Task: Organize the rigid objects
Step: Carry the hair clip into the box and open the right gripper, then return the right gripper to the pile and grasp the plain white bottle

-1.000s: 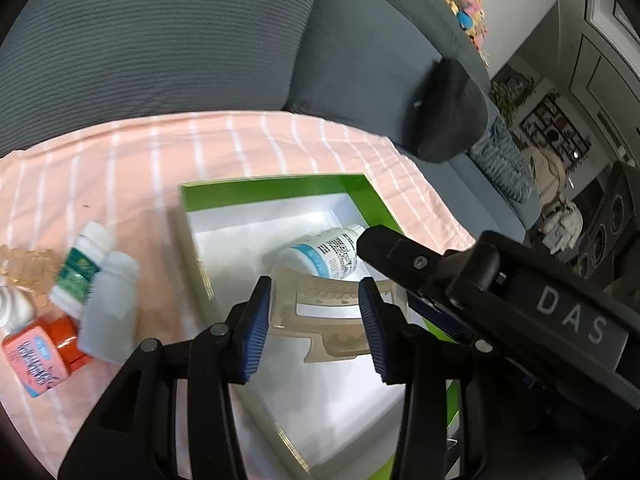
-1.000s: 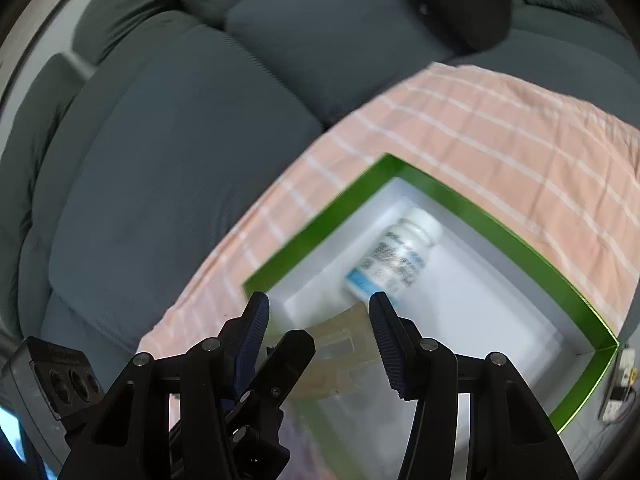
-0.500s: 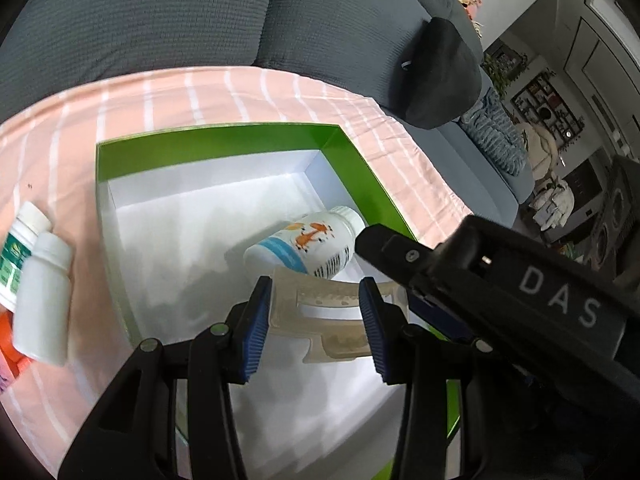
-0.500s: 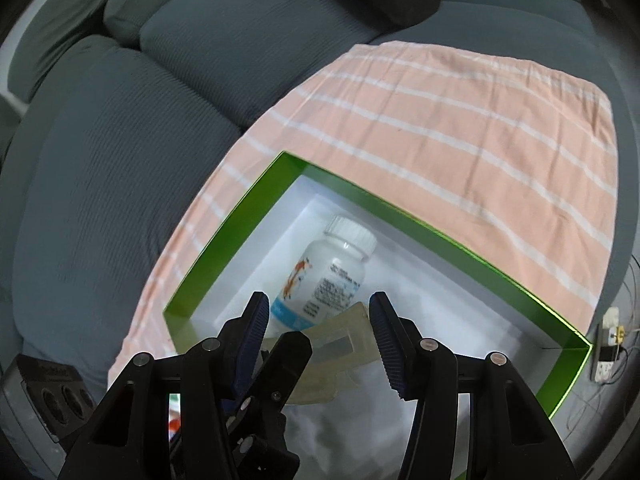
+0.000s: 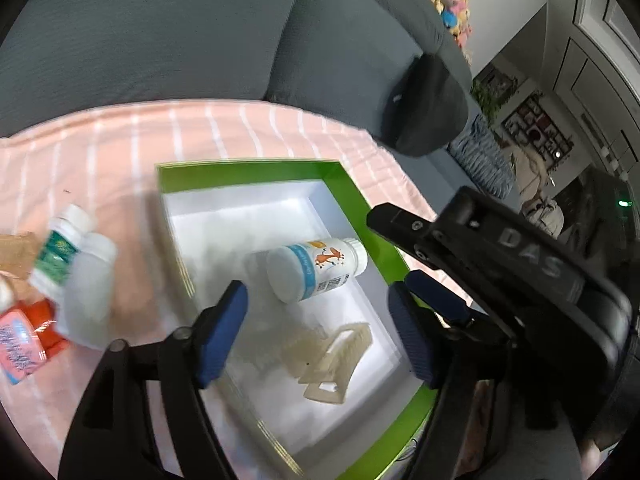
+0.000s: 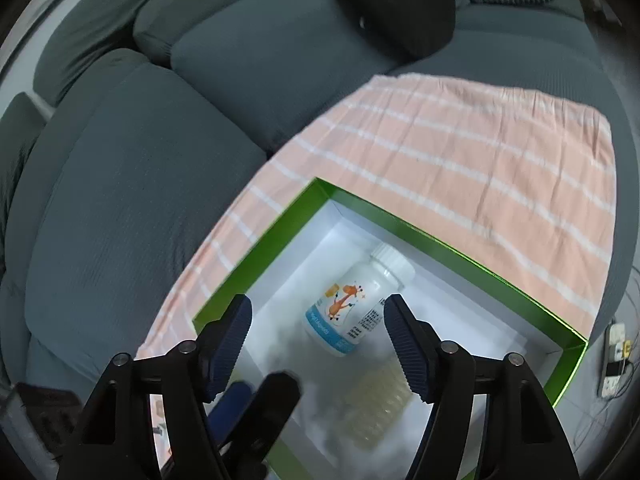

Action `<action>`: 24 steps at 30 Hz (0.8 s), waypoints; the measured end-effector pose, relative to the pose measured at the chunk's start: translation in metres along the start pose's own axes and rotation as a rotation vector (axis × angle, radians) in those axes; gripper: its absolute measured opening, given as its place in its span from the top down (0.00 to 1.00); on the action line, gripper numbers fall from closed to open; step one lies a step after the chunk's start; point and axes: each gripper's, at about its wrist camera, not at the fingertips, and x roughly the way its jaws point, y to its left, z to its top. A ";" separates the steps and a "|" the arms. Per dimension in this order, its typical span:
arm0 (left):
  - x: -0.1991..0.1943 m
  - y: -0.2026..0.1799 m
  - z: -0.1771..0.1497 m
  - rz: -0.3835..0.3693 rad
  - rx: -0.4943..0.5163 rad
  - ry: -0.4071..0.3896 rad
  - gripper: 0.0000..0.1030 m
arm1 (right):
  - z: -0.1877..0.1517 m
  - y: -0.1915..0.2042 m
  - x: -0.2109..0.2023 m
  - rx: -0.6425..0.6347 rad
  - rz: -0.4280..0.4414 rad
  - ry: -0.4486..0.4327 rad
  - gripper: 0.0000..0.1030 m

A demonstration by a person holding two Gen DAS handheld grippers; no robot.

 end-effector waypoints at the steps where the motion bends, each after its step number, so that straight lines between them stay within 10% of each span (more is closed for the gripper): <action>1: -0.008 0.000 -0.001 0.019 0.009 -0.019 0.23 | 0.000 0.003 -0.001 -0.007 -0.002 -0.005 0.29; 24: -0.162 0.134 -0.047 0.408 -0.208 -0.229 0.06 | -0.056 0.096 0.001 -0.277 0.241 0.144 0.13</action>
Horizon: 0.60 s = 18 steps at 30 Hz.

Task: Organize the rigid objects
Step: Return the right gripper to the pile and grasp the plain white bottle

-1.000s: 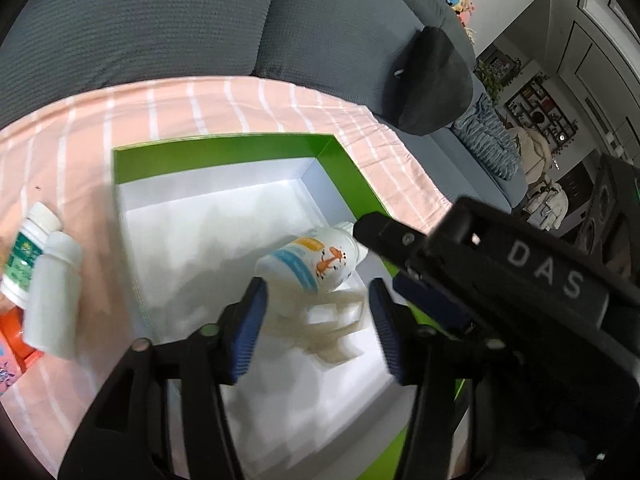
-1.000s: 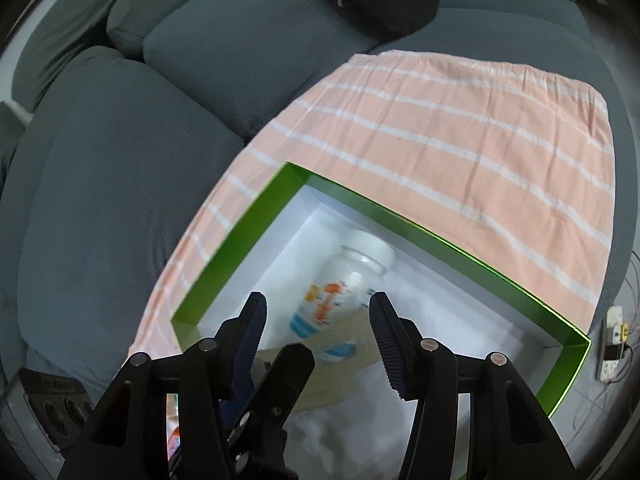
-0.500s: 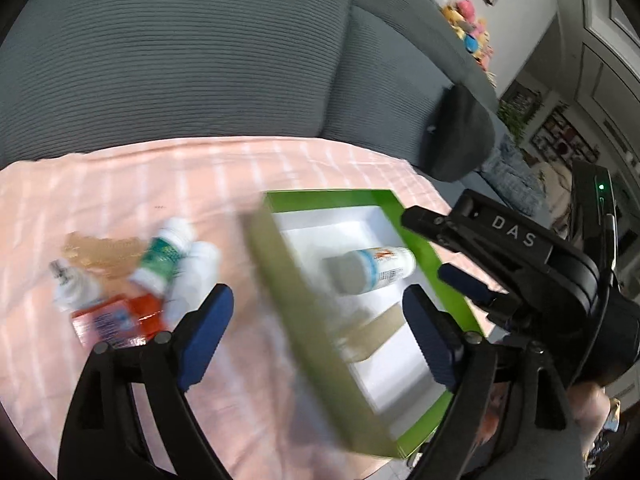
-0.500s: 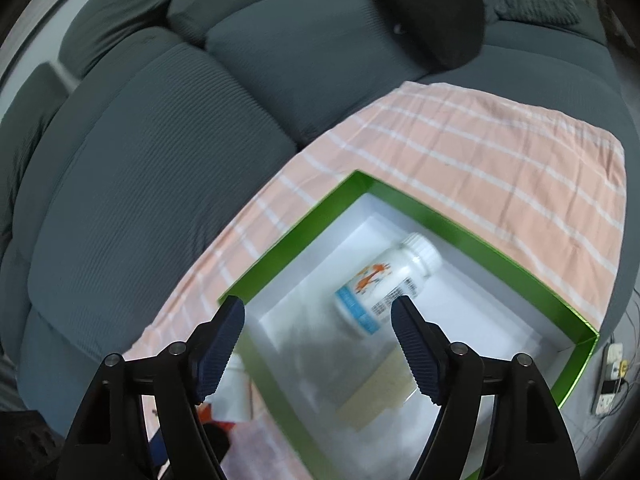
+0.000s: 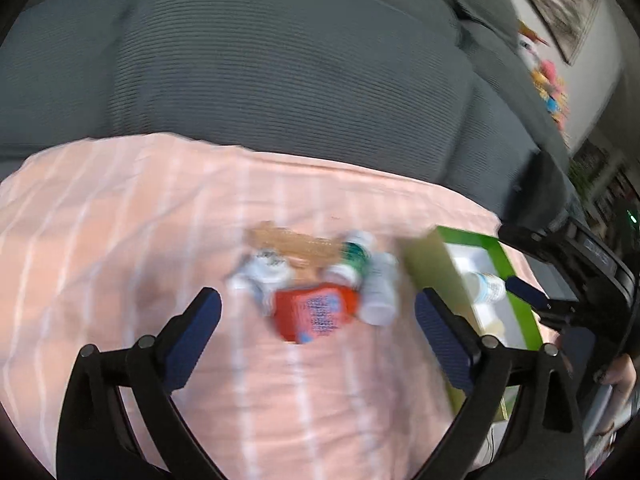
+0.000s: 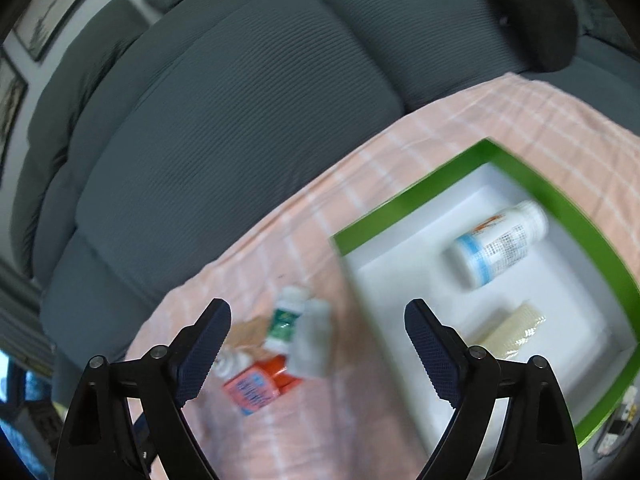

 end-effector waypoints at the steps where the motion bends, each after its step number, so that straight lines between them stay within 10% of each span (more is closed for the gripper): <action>1: -0.001 0.005 0.000 0.013 -0.011 -0.001 0.06 | -0.003 0.006 0.005 -0.011 0.017 0.020 0.13; 18: -0.013 0.053 -0.007 0.075 -0.135 0.028 0.06 | -0.031 0.046 0.093 -0.146 -0.178 0.225 0.37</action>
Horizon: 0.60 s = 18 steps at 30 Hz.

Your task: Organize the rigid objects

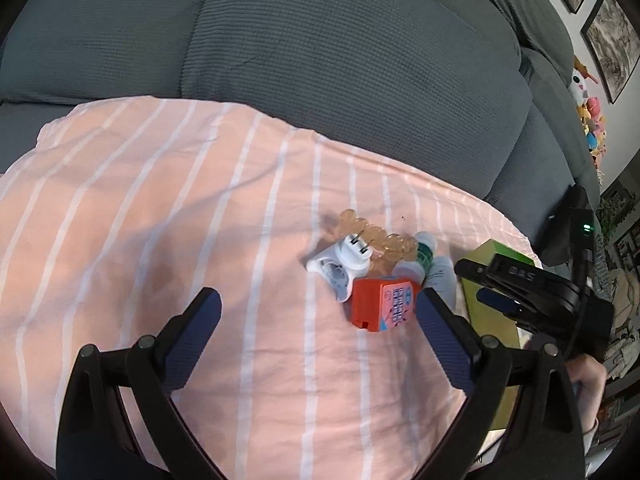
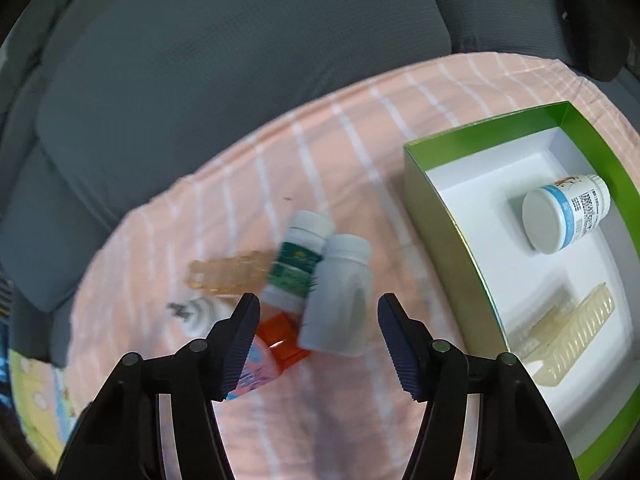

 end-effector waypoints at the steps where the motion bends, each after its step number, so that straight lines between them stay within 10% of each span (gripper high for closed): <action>1: 0.000 0.002 0.000 0.002 -0.002 0.001 0.06 | 0.001 0.000 0.005 -0.003 -0.018 0.008 0.37; 12: -0.001 0.011 0.000 0.016 -0.017 0.009 0.06 | 0.001 -0.012 0.063 0.017 -0.049 0.174 0.54; 18: -0.001 0.018 0.000 0.024 -0.038 0.019 0.06 | -0.004 -0.020 0.023 0.049 0.023 0.088 0.54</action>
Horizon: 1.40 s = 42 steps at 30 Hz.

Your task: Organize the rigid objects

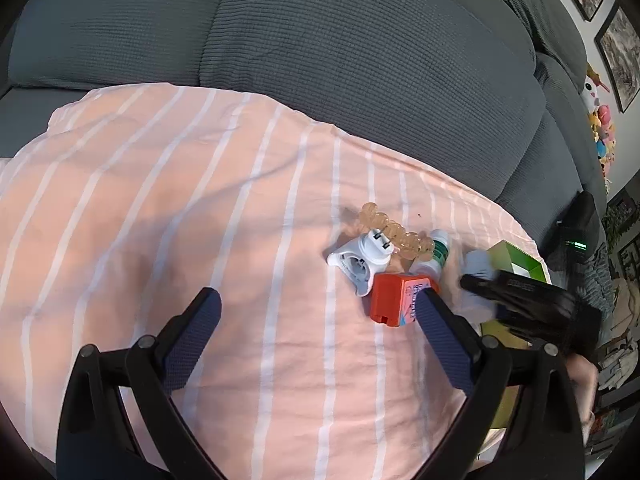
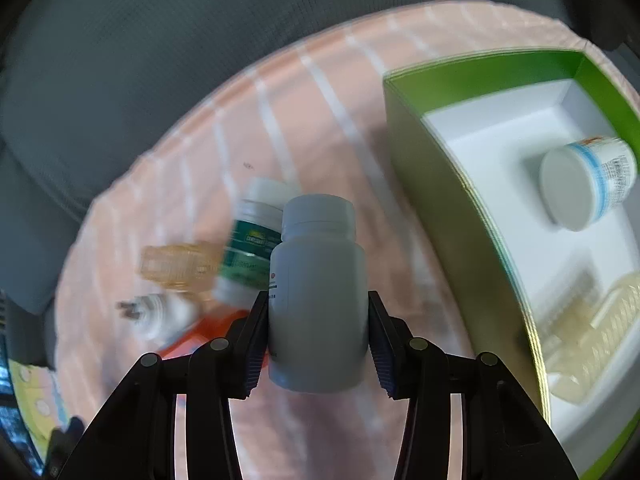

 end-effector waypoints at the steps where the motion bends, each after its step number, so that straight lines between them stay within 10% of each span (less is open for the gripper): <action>1: -0.001 0.001 0.000 0.005 -0.003 -0.003 0.06 | -0.002 0.001 -0.008 -0.005 0.021 -0.015 0.54; 6: 0.001 0.009 0.002 0.024 -0.037 0.006 0.06 | -0.032 0.023 -0.043 -0.099 0.195 -0.038 0.54; 12: 0.002 0.022 0.003 0.063 -0.082 0.010 0.06 | -0.075 0.087 -0.018 -0.274 0.345 0.156 0.54; 23: 0.011 0.041 -0.003 0.090 -0.112 0.070 0.06 | -0.098 0.128 0.027 -0.397 0.168 0.251 0.45; 31: 0.020 0.030 -0.020 0.026 -0.075 0.142 0.07 | -0.063 0.096 -0.012 -0.311 0.280 0.149 0.37; 36: 0.030 0.006 -0.035 -0.035 -0.006 0.198 0.08 | -0.054 0.085 -0.014 -0.272 0.326 0.153 0.57; 42: 0.050 -0.011 -0.052 -0.090 0.007 0.286 0.30 | -0.062 0.095 0.006 -0.291 0.349 0.263 0.56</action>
